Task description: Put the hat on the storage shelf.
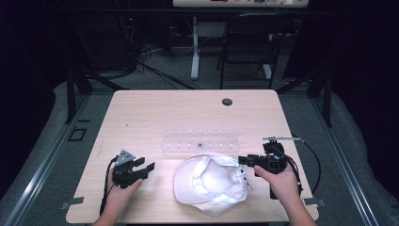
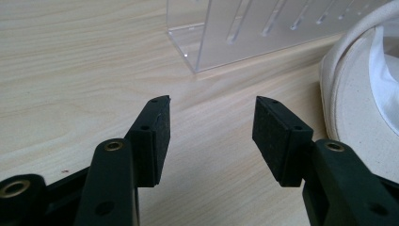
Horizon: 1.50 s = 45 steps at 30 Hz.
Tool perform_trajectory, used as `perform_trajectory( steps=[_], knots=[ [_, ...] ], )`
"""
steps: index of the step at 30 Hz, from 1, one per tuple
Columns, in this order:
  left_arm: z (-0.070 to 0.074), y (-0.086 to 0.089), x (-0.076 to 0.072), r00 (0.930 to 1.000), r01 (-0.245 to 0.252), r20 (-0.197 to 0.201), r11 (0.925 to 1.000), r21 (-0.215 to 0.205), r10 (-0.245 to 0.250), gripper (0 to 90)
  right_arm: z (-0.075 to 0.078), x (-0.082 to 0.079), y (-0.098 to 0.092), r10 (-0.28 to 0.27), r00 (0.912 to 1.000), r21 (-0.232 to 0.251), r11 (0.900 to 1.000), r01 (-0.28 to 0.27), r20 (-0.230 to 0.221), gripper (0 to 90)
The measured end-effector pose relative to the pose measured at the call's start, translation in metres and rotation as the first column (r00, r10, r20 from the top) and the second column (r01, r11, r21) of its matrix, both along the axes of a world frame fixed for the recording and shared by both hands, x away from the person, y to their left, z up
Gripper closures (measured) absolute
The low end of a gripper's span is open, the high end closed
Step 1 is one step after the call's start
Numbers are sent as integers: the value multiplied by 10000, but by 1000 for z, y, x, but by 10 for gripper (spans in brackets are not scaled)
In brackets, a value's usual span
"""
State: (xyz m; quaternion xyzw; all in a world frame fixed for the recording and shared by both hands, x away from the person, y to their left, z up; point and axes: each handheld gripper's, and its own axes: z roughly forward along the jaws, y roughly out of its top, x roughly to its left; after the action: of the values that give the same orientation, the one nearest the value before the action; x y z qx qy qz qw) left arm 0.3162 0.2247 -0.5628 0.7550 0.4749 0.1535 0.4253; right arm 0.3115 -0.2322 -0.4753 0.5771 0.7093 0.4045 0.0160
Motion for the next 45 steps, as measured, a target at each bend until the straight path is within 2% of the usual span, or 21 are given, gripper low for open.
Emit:
perform_trajectory(
  steps=[2, 5, 8, 11, 13, 15, 20, 23, 27, 28, 30, 33, 35, 42, 45],
  knots=[
    [0, 1, 1, 10000, -6, -29, 10000, 3, 6, 474, 2, 1, 0, 91, 9994, 101, 9999, -87, -342, 499],
    [-1, 1, 1, 10000, -51, -38, 10000, 15, 51, 474, 2, 3, -1, 148, 9958, 499, 9987, -103, -907, 486],
    [0, 0, 0, 10000, -20, -21, 10000, -26, 19, 474, 2, 5, -1, 256, 9911, 465, 9987, -197, -1309, 483],
    [0, 0, 0, 10000, -28, -14, 10000, -34, 28, 474, 1, 7, -1, 213, 9825, 278, 9995, -164, -1850, 485],
    [0, 0, 0, 10000, -34, 0, 10000, -55, 34, 474, 1, 8, 0, 182, 9807, 188, 9997, -148, -1945, 486],
    [0, 0, 1, 10000, -16, -2, 10000, -54, 16, 474, 1, 9, -2, 97, 9781, -104, 9999, -121, -2077, 488],
    [1, -1, 1, 10000, -6, 10, 10000, -62, 6, 474, 2, 11, -3, -15, 9737, -237, 9997, -40, -2278, 488],
    [1, -2, 1, 10000, 31, 2, 10000, -67, -31, 474, 0, 11, -5, -39, 9651, -318, 9995, -46, -2617, 488],
    [1, -3, 1, 10000, 44, 28, 10000, 20, -44, 474, -1, 11, -5, -40, 9615, -467, 9989, -92, -2747, 491],
    [1, -3, 1, 10000, 45, 29, 10000, 15, -45, 474, -2, 11, -5, -16, 9570, -482, 9988, -129, -2902, 491],
    [1, -3, 1, 10000, 58, 24, 10000, 35, -58, 474, -3, 11, -5, 17, 9548, -534, 9984, -184, -2973, 490],
    [1, -3, 1, 10000, 52, 66, 10000, 23, -53, 474, -7, 11, -4, 43, 9487, -547, 9982, -228, -3161, 473],
    [1, -3, 1, 9999, 118, 21, 9999, 52, -118, 474, -12, 11, -5, 247, 9459, -494, 9979, -429, -3234, 452],
    [0, -4, 1, 9999, 110, 30, 9999, 113, -110, 474, -22, 10, -4, 246, 9377, -217, 9992, -342, -3465, 433],
    [0, -4, 1, 9999, 109, 36, 9999, 99, -110, 474, -27, 10, -3, 437, 9292, -168, 9984, -536, -3670, 433]
  ],
)
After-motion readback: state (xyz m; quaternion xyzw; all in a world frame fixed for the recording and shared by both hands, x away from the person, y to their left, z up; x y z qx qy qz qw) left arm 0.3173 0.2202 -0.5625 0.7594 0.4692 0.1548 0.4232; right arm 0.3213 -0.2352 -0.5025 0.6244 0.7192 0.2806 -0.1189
